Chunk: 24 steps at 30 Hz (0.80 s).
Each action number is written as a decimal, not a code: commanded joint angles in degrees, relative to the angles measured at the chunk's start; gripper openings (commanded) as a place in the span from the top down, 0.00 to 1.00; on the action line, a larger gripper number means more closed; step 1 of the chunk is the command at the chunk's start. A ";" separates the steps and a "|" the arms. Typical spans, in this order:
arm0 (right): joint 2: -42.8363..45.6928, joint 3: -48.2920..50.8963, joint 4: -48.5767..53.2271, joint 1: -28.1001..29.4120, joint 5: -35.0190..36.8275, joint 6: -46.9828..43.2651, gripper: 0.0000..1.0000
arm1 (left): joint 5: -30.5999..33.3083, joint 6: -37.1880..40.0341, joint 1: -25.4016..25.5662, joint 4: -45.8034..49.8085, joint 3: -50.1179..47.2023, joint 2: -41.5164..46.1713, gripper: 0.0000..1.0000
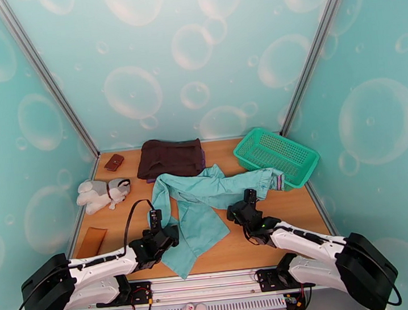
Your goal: Fold and stack the trousers
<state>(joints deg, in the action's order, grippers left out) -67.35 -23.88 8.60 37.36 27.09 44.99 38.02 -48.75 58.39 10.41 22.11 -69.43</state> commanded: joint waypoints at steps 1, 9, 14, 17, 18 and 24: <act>-2.71 -0.55 -8.90 -1.30 0.07 -0.68 0.11 | 3.31 -5.14 0.85 1.54 -0.36 -1.76 0.12; -7.63 0.40 -16.64 -4.00 -2.94 -3.15 0.15 | 3.10 -6.99 0.94 0.97 -0.53 -5.09 0.19; -8.46 1.55 -19.12 -6.10 -6.61 -4.15 0.46 | 2.92 -6.30 1.04 -1.57 -1.22 -4.92 0.43; -7.55 2.20 -21.59 -7.13 -8.54 -5.53 0.71 | 3.23 -4.82 1.61 -3.29 -1.40 -2.02 0.69; -6.53 2.39 -21.56 -7.28 -8.61 -5.98 0.81 | 3.56 -4.46 1.73 -3.14 -1.24 -0.47 0.77; 8.32 3.72 -16.72 -6.95 -8.00 -8.10 1.00 | 7.91 -0.09 1.81 5.55 3.21 10.99 0.98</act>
<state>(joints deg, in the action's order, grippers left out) -65.93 -20.21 -8.99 30.26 19.07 39.13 41.80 -51.46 59.72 11.35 22.11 -62.70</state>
